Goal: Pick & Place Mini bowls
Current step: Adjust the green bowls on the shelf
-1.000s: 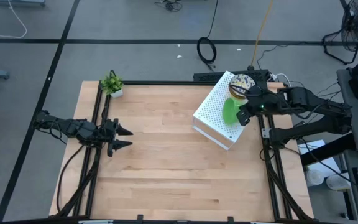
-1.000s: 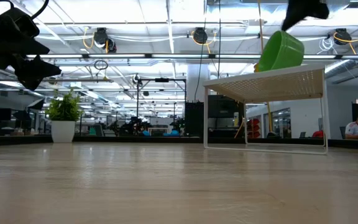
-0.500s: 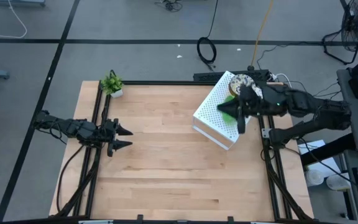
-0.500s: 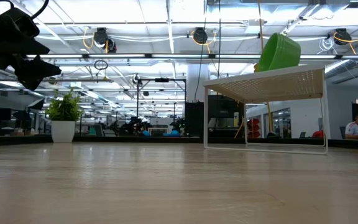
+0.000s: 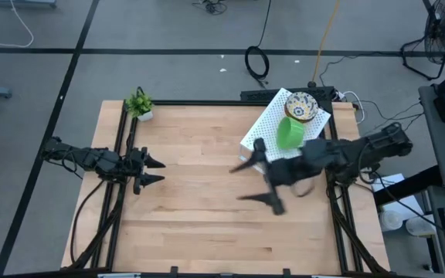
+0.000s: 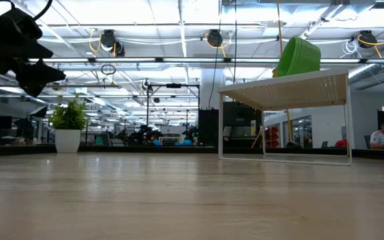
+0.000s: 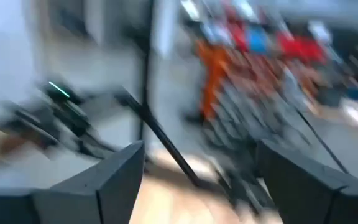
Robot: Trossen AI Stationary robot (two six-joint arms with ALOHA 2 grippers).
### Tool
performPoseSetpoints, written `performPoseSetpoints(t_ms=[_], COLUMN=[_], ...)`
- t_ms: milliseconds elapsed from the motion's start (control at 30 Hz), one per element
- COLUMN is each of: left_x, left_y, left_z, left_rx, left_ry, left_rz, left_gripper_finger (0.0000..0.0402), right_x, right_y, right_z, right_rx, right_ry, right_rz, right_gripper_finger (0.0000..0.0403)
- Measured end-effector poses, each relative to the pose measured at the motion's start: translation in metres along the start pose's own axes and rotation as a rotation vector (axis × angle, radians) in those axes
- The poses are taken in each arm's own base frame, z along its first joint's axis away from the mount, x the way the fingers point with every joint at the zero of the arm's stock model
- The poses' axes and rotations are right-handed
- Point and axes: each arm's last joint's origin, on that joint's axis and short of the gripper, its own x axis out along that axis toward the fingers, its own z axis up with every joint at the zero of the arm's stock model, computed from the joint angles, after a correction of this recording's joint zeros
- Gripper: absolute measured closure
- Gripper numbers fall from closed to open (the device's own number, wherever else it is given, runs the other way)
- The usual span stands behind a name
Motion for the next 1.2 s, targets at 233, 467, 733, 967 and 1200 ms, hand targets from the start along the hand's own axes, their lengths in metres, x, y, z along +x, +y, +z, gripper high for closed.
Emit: performPoseSetpoints(t_ms=[233, 467, 733, 967, 1200], left_x=[0.0, 0.0, 0.001, 0.002, 0.002], left_y=[0.0, 0.0, 0.0, 0.0, 0.0], left_z=[0.0, 0.0, -0.002, -0.002, -0.002], left_rx=[-0.004, -0.005, -0.017, -0.016, -0.016], left_ry=[0.0, 0.001, 0.023, 0.023, 0.028], left_rz=[0.0, 0.0, 0.005, 0.01, 0.013], left_gripper_finger=[0.0149, 0.0149, 0.0149, 0.0149, 0.0149], right_x=[0.007, -0.042, -0.079, -0.102, -0.106], right_y=[-0.028, -0.083, -0.116, -0.127, -0.127], right_z=[0.024, 0.003, -0.053, -0.062, -0.059], right_rx=[0.056, 0.28, 0.556, 0.65, 0.644], right_ry=[0.512, 0.914, 1.147, 1.199, 1.189], right_rz=[-0.499, -0.929, -0.941, -0.951, -0.958], right_gripper_finger=[0.0117, 0.0154, 0.0184, 0.0217, 0.0235])
